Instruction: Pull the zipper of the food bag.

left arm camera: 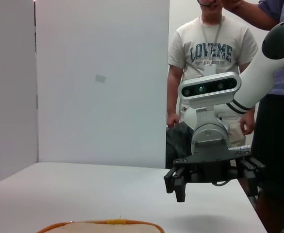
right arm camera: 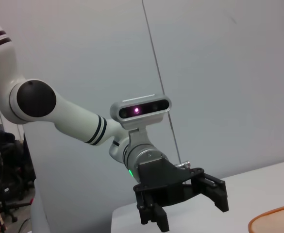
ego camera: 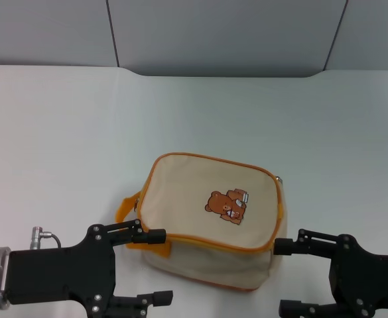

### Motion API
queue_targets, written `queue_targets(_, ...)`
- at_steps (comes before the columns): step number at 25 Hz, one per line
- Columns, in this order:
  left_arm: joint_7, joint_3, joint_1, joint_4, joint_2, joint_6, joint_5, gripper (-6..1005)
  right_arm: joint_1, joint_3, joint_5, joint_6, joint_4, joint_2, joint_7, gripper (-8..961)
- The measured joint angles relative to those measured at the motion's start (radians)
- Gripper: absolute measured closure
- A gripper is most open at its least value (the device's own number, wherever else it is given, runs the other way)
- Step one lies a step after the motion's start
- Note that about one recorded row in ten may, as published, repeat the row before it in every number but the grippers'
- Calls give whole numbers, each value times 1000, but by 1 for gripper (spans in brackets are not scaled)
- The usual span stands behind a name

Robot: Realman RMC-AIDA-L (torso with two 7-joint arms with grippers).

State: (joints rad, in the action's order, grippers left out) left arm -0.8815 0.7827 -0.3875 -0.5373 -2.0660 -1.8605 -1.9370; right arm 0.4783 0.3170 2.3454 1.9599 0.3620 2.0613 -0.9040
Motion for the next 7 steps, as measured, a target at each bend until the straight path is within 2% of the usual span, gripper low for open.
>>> queue_targets(7,14,-13,2,3,-3,0,0,193,-1,-1,-1,1,0,0,2,105)
